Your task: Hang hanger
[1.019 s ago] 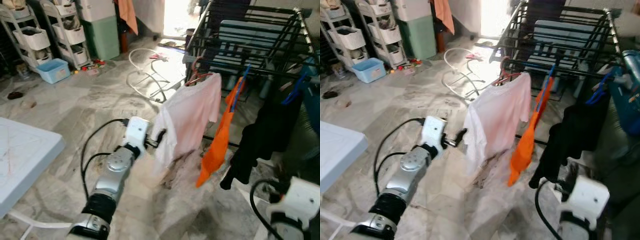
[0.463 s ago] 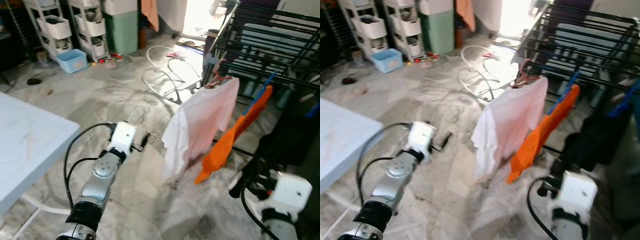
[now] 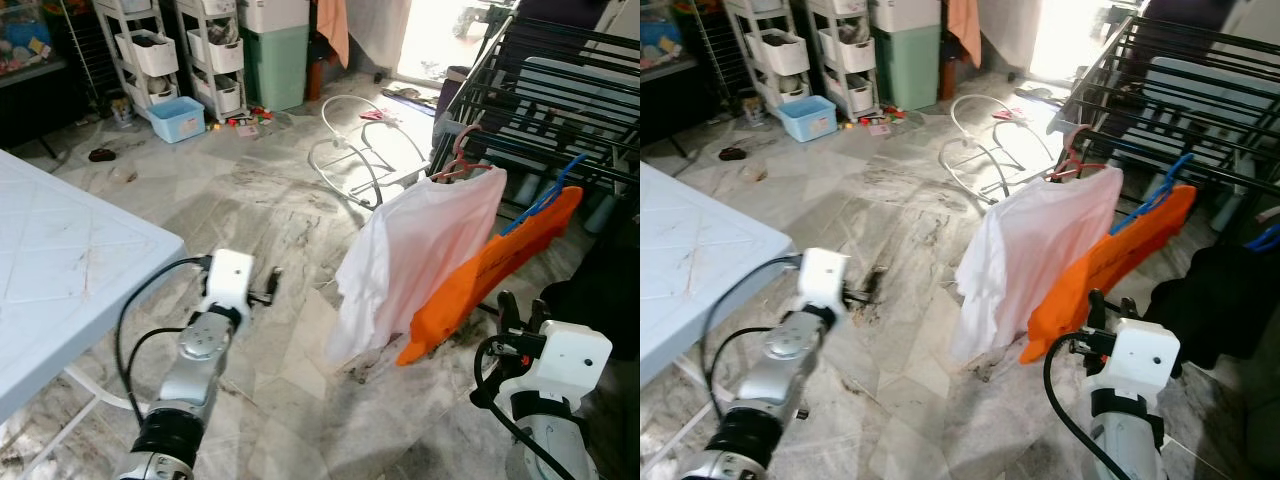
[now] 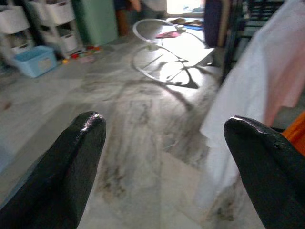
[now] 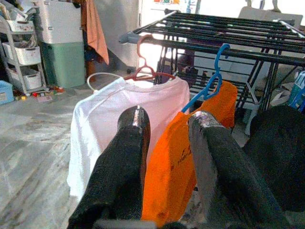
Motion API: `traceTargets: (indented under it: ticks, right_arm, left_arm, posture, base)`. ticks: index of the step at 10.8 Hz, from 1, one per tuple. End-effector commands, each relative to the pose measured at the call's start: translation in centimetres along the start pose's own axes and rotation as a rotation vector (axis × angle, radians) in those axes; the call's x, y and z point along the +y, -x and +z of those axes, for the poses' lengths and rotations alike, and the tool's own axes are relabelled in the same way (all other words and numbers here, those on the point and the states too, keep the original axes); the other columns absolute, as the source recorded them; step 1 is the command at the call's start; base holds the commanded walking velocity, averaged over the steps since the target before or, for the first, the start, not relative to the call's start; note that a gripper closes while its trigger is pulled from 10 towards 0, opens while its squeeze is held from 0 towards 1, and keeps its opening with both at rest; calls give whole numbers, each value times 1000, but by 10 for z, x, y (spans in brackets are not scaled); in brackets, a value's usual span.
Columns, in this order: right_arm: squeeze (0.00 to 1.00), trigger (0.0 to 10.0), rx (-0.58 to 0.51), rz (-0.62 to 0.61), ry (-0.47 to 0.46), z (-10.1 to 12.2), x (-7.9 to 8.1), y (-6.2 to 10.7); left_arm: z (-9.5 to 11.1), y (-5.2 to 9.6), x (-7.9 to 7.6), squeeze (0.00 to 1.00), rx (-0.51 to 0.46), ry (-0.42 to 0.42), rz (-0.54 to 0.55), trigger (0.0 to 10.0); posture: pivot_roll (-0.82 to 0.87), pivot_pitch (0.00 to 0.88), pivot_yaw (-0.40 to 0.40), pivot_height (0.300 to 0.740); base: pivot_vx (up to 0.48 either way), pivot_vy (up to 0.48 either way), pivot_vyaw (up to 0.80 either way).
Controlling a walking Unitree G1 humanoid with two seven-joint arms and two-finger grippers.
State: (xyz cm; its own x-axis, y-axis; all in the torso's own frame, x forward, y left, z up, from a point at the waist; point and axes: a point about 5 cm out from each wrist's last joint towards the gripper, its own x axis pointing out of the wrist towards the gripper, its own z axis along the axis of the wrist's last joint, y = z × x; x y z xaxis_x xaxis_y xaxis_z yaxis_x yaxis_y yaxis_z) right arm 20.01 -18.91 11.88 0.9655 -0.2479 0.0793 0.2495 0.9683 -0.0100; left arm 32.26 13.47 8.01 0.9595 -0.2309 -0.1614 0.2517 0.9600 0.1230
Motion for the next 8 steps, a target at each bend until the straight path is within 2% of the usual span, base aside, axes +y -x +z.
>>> traceTargets:
  ticks: [1,3,4,6,8]
  right_arm:
    - [0,10000,-2,-7,8,1,-2,0]
    - [0,10000,-1,-27,19,0,-4,1]
    - [0,10000,5,-41,24,0,-6,3]
    - [0,10000,10,-77,29,-2,-9,7]
    - [0,10000,16,-95,36,-3,-10,11]
  left_arm:
    - [8,-4,-2,0,-18,-8,-18,10000]
    - [8,-5,-3,0,-8,17,-13,10000]
    - [14,-5,-11,0,-49,24,-52,10000]
    - [18,-6,-17,0,-65,45,-134,10000]
    - [18,-7,-20,0,-60,70,-156,10000]
  posture:
    - [39,0,-59,740]
    - [42,0,-53,740]
    - [38,0,-52,740]
    - [26,0,-45,740]
    - [13,0,-38,740]
  base:
    - [0,0,0]
    - [0,0,0]
    - [0,0,0]
    - [0,0,0]
    - [0,0,0]
